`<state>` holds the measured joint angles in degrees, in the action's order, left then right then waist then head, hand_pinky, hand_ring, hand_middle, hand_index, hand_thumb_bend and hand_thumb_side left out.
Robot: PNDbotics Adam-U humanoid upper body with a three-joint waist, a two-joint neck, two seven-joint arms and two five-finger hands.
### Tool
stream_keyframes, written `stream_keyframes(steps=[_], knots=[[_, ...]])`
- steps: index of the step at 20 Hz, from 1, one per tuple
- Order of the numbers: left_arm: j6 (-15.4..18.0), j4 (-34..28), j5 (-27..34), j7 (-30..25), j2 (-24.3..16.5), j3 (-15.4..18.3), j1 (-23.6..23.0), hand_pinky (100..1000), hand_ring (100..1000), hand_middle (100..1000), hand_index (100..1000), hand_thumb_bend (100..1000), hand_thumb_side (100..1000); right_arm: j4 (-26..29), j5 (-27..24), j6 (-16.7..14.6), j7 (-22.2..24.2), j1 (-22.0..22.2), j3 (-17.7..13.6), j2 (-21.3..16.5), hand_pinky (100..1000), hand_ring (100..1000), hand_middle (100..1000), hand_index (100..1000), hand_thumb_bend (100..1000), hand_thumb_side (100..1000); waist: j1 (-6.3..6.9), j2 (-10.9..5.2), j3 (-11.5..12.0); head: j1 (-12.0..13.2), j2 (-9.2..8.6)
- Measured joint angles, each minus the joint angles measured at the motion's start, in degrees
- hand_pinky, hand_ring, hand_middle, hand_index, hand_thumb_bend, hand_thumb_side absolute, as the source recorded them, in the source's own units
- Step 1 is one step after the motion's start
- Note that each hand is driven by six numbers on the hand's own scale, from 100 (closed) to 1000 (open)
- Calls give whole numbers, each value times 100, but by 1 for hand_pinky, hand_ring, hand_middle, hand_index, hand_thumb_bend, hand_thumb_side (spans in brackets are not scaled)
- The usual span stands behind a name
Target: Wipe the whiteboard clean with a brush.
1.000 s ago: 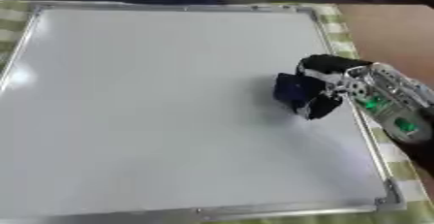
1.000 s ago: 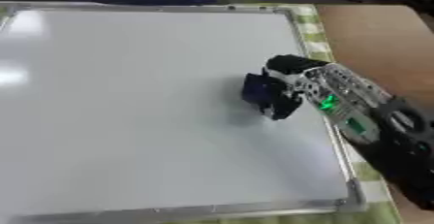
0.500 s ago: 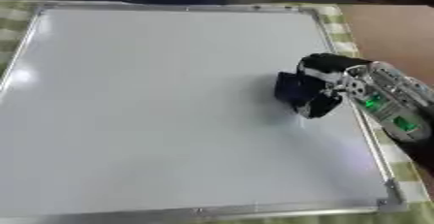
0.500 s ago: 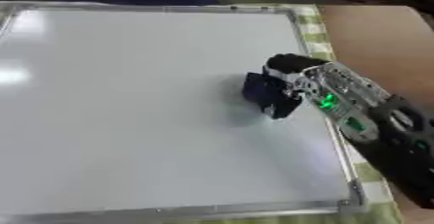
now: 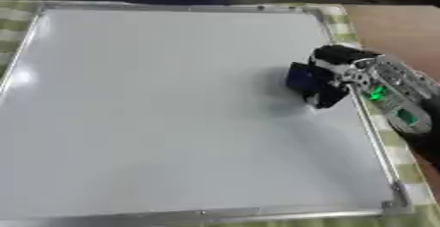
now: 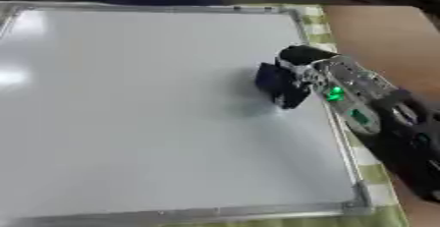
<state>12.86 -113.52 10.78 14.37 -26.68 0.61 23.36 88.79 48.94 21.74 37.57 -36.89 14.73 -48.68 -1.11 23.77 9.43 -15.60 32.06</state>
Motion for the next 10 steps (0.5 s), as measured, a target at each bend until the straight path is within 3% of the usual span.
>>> stream_keyframes(steps=[10], knots=[[3, 0, 0, 3, 0, 1, 0, 686, 858, 803, 854, 235, 1000, -389, 199, 42, -201, -43, -177, 4, 415, 558, 346, 145, 100, 100, 2, -5, -27, -1, 2]])
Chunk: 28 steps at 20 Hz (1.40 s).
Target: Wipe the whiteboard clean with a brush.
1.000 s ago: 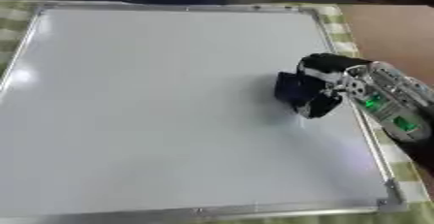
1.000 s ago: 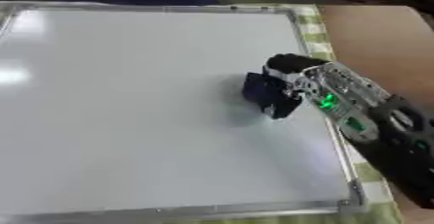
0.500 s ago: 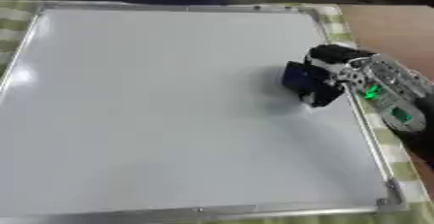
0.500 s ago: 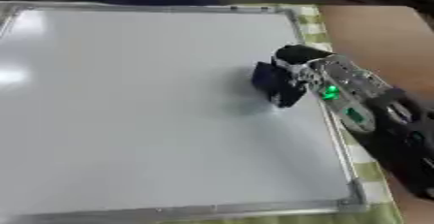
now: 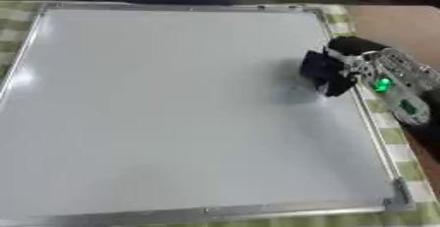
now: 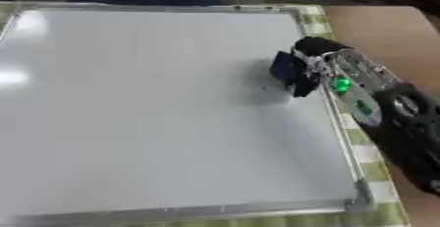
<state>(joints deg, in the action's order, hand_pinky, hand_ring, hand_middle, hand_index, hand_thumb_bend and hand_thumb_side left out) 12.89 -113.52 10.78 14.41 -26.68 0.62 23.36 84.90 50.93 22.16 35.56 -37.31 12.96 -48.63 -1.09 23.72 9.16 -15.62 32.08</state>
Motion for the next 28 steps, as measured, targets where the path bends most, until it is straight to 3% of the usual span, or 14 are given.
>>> stream_keyframes(steps=[6, 17, 28], knots=[[0, 0, 0, 1, 0, 0, 0, 685, 858, 803, 854, 234, 1000, 102, -65, -68, -17, 71, -3, -23, 401, 545, 335, 143, 100, 100, 8, 0, -10, -4, 0], [1, 0, -1, 2, 0, 1, 0, 684, 858, 803, 854, 235, 1000, 1087, -584, -199, 280, 312, 291, -134, 390, 534, 329, 143, 100, 100, 9, 31, -36, -11, 0], [1, 0, -1, 2, 0, 1, 0, 683, 858, 803, 854, 234, 1000, 1226, -554, -147, 366, 288, 422, -134, 383, 538, 330, 144, 100, 100, -10, 36, -16, -15, -2]])
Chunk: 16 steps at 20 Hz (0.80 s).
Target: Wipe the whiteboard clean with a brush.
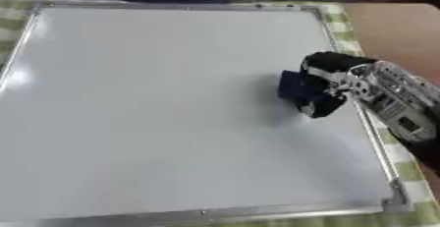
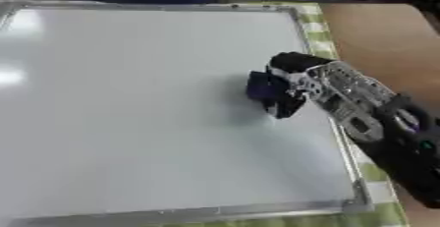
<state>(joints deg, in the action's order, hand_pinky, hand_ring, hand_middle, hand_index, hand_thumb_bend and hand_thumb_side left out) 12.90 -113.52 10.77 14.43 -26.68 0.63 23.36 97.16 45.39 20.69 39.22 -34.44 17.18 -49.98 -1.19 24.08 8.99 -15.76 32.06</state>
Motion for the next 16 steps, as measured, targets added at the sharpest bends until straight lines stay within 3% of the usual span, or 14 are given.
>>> stream_keyframes(steps=[16], knots=[[1, 0, 0, 1, 0, 1, 3, 682, 858, 802, 854, 234, 1000, -730, 832, 79, -319, -96, -249, -1, 373, 546, 327, 146, 100, 100, -6, 0, 22, -1, -25]])
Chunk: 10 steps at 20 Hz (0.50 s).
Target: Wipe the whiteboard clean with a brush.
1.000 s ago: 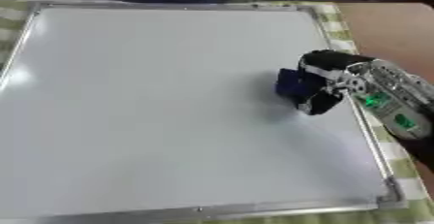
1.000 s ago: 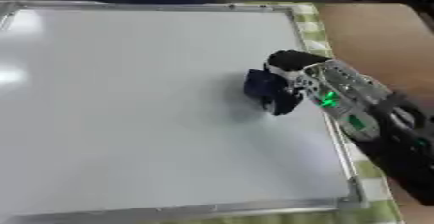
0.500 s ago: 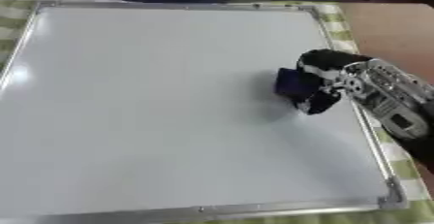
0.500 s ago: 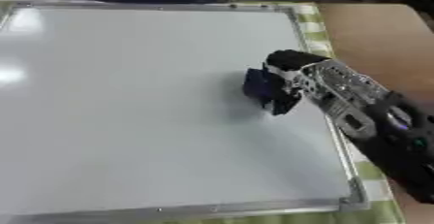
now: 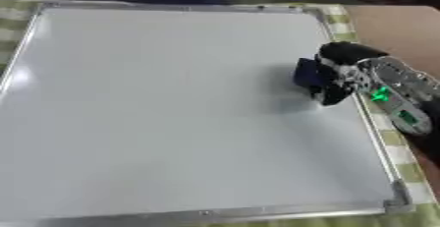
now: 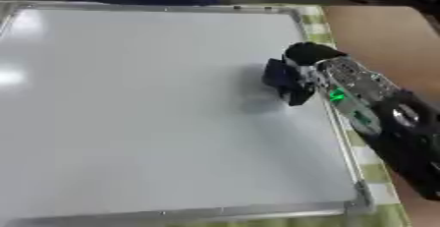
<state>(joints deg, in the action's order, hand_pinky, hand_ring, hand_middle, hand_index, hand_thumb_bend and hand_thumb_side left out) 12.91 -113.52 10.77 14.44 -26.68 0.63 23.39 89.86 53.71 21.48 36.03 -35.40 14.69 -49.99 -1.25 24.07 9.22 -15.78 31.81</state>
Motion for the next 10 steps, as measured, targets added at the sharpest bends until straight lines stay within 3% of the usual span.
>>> stream_keyframes(steps=[10], knots=[[0, 0, 0, 0, 0, 0, 8, 681, 858, 803, 854, 234, 1000, 266, -312, -103, 66, 100, 36, -75, 356, 524, 313, 144, 100, 100, 11, -1, -9, -12, -18]])
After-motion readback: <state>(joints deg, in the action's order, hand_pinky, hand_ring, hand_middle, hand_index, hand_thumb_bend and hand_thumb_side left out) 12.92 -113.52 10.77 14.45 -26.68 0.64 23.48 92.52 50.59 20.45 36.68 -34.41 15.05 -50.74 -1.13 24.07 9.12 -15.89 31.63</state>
